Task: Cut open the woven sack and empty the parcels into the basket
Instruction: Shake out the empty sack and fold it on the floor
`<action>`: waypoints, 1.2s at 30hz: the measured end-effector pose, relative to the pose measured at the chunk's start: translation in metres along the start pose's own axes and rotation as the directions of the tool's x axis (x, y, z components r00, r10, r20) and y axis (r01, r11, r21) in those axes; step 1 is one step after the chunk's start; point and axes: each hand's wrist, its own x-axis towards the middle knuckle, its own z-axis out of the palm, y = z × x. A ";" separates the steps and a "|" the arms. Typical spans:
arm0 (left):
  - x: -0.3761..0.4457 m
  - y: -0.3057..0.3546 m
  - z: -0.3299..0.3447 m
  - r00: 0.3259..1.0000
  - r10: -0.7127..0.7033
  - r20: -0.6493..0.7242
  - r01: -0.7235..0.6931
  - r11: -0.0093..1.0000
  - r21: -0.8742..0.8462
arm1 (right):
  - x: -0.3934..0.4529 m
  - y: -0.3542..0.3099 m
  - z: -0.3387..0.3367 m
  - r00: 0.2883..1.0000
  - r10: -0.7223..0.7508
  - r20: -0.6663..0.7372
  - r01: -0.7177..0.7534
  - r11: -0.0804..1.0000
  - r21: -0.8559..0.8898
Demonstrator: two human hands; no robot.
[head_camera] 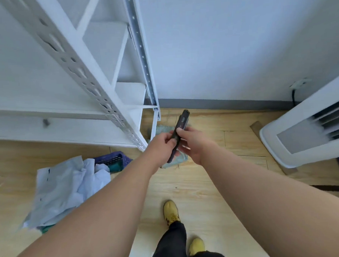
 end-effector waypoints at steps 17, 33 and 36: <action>-0.138 0.018 -0.063 0.953 0.143 -0.265 -0.209 0.948 -0.241 | -0.155 -0.020 0.084 0.960 -0.189 0.207 0.237 0.942 -0.239; -0.118 -0.008 -0.277 0.967 0.188 -0.169 -0.230 0.933 -0.278 | -0.114 -0.049 0.286 0.982 -0.174 0.068 0.181 0.977 -0.116; -0.107 -0.006 -0.293 0.960 0.249 -0.125 -0.264 0.957 -0.122 | -0.099 -0.058 0.300 0.979 -0.202 -0.009 0.200 0.976 -0.088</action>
